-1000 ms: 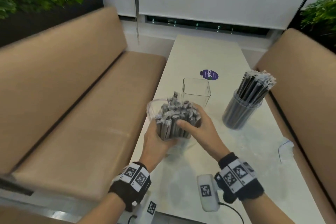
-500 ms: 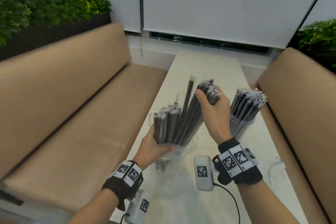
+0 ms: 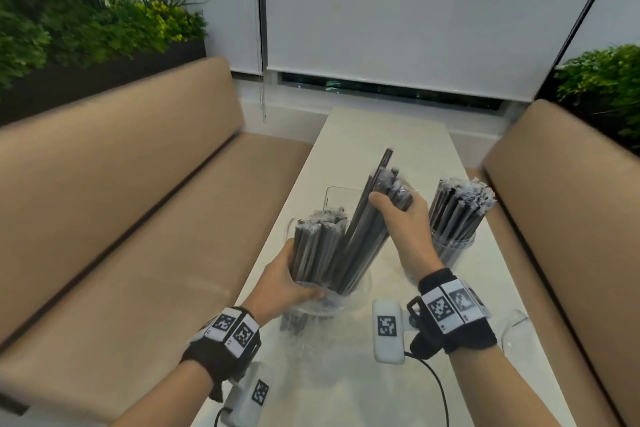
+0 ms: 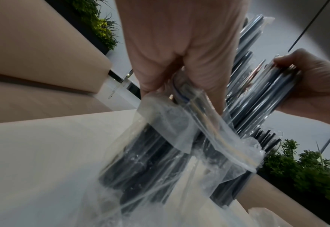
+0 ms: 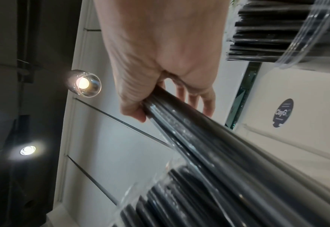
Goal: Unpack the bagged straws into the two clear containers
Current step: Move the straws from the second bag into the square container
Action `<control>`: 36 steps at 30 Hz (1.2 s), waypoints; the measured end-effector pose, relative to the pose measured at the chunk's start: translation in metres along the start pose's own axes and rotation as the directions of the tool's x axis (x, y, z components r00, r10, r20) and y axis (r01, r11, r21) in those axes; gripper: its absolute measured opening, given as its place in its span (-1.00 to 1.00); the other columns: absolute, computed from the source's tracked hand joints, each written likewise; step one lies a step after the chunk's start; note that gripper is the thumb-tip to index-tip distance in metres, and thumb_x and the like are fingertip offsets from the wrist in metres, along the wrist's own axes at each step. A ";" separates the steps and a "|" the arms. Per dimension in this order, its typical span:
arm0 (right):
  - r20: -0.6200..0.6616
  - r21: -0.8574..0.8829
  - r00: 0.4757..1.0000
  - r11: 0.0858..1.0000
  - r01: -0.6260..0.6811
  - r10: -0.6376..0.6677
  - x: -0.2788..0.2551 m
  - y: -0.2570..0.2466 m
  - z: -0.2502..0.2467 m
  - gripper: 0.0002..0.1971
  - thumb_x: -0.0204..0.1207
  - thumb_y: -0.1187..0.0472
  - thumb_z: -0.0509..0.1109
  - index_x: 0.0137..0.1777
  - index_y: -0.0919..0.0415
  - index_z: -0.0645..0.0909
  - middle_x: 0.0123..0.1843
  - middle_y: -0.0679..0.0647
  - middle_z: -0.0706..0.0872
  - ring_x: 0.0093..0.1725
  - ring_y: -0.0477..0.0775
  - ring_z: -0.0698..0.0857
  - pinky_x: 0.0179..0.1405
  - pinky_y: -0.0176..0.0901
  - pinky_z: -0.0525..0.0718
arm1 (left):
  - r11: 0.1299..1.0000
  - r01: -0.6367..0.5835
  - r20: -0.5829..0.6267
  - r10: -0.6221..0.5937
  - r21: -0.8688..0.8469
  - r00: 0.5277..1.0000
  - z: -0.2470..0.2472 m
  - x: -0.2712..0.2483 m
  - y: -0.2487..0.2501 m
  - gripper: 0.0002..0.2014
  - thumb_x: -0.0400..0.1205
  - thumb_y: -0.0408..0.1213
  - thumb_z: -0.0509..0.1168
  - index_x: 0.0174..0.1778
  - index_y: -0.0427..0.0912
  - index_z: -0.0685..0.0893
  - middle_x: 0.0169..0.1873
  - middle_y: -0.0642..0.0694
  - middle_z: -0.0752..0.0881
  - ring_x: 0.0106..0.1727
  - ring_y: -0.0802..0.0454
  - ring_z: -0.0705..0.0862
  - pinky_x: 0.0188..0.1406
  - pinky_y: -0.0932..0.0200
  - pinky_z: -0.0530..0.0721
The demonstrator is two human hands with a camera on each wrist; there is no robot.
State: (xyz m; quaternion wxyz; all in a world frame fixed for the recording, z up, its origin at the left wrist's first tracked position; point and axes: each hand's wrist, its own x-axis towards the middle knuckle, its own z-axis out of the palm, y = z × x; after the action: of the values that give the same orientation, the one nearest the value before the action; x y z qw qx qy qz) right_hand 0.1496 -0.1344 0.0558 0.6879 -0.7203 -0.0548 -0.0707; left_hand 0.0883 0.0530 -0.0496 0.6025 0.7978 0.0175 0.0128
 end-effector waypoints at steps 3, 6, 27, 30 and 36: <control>-0.059 0.022 0.998 1.000 -0.021 0.022 0.001 0.011 -0.001 -0.64 0.43 0.05 0.56 0.14 -0.16 0.50 0.40 0.06 0.45 0.25 -0.12 0.59 0.34 -0.01 0.57 | 1.000 -0.015 0.014 0.015 0.016 1.000 0.004 0.001 0.001 -0.19 0.19 -0.30 0.66 0.34 0.15 0.49 0.13 0.01 0.78 0.15 0.12 0.78 0.19 0.01 0.76; -0.061 0.055 0.996 0.997 -0.055 0.058 0.004 0.014 -0.001 -0.60 0.45 0.09 0.56 0.25 0.06 0.56 0.37 -0.01 0.43 0.17 -0.22 0.56 0.32 -0.10 0.53 | 0.999 -0.035 0.005 0.034 0.022 0.999 0.005 0.000 0.001 -0.24 0.26 -0.42 0.64 0.29 0.17 0.50 0.13 0.01 0.78 0.13 0.16 0.77 0.12 0.19 0.76; 0.191 0.111 0.981 0.994 -0.012 -0.010 0.008 -0.001 0.024 -0.66 0.39 0.41 0.60 0.14 0.35 0.64 -0.04 0.16 0.80 -0.10 -0.04 0.78 -0.10 -0.29 0.76 | 0.999 0.040 0.009 -0.040 -0.008 0.999 -0.001 -0.013 0.007 -0.20 0.11 -0.12 0.65 0.30 0.02 0.56 0.11 -0.01 0.79 0.20 0.01 0.76 0.26 -0.20 0.71; 0.121 0.098 0.992 0.995 0.017 -0.029 0.012 -0.009 0.026 -0.74 0.40 0.45 0.56 0.04 0.26 0.65 -0.17 0.06 0.78 -0.23 -0.11 0.76 -0.14 -0.25 0.76 | 0.999 0.048 0.008 -0.049 0.008 0.999 -0.002 -0.013 0.008 -0.24 0.13 -0.16 0.66 0.28 0.03 0.57 0.09 -0.02 0.80 0.17 0.03 0.78 0.23 -0.17 0.73; 0.078 0.207 0.993 0.976 0.071 -0.089 0.046 -0.070 0.002 -0.82 0.50 0.42 0.47 0.05 0.31 0.59 -0.15 0.14 0.74 -0.18 0.08 0.79 0.06 0.04 0.80 | 0.996 0.080 -0.010 -0.080 0.028 0.997 -0.010 -0.017 0.011 -0.41 0.34 -0.51 0.61 0.02 0.19 0.51 0.02 -0.01 0.78 0.07 0.07 0.78 0.06 0.18 0.78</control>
State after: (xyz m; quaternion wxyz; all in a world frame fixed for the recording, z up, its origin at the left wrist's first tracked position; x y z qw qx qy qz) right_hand 0.1826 -0.1295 0.1328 0.7517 -0.6456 -0.1204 -0.0611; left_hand 0.0712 0.0586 -0.0369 0.5910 0.8049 0.0524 -0.0082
